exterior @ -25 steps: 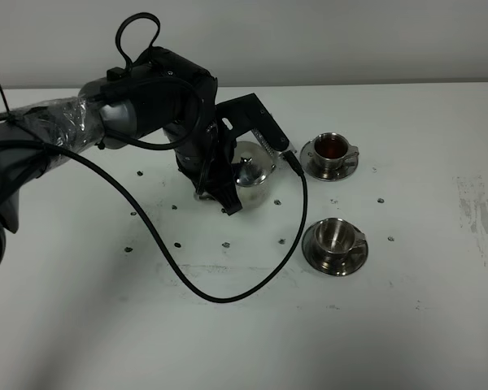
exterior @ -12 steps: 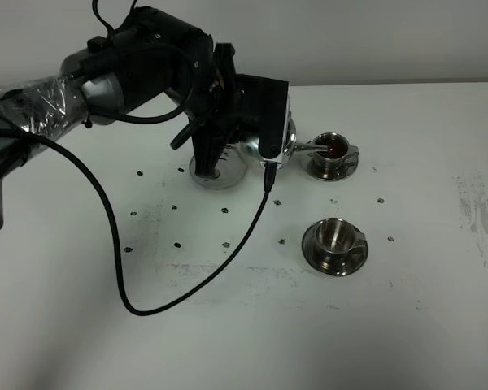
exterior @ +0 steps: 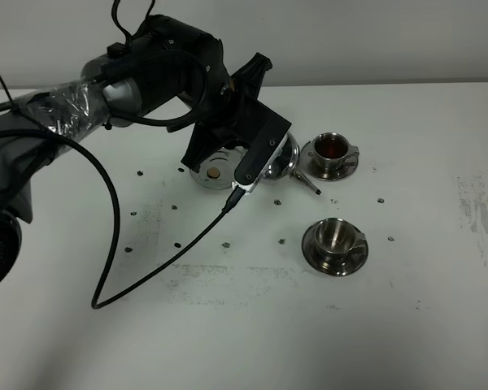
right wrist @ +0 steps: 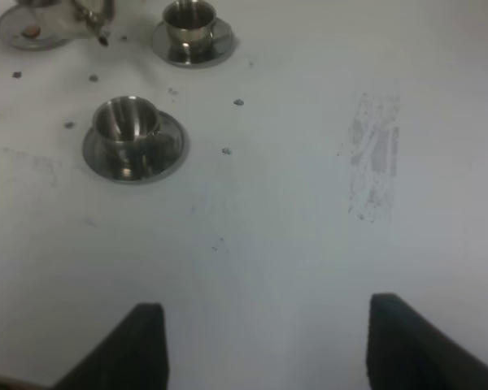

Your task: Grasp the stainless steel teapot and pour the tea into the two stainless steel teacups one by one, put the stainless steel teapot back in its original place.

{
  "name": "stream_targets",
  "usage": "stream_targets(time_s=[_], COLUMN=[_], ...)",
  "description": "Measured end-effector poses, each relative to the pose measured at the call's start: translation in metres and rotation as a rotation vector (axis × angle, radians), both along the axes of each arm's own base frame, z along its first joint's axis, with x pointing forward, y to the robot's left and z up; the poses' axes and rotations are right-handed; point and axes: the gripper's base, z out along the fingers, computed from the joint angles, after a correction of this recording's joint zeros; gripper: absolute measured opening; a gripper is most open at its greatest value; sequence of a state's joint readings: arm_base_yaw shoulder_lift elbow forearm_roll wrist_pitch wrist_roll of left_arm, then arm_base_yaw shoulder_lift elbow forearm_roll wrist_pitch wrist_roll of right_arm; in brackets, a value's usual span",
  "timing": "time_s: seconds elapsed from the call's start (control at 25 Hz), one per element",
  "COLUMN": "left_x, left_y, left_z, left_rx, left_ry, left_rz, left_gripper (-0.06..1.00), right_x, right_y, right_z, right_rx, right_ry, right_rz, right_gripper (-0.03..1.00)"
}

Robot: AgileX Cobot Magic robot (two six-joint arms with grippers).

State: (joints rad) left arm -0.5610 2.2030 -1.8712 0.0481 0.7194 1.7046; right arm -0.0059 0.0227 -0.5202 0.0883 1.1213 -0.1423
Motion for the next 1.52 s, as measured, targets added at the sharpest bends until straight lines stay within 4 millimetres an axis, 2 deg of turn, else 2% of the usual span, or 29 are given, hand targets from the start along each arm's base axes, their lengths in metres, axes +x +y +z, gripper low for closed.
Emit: stream_targets(time_s=[0.4, 0.76, 1.52], left_x=[0.003, -0.007, -0.004], left_y=[-0.008, -0.024, -0.021], left_z=[-0.008, -0.009, -0.011], left_rx=[0.001, -0.035, 0.030], left_ry=[-0.038, -0.025, -0.055], left_rz=[-0.150, -0.205, -0.230], left_gripper=[0.21, 0.21, 0.21], right_x=[0.000, 0.000, 0.000], right_y=[0.000, 0.000, 0.000], right_z=[0.000, 0.000, 0.000], right_rx=[0.000, 0.000, 0.001], right_ry=[0.000, 0.000, 0.000], right_rz=[0.000, 0.000, -0.001], right_gripper=[0.54, 0.54, 0.54])
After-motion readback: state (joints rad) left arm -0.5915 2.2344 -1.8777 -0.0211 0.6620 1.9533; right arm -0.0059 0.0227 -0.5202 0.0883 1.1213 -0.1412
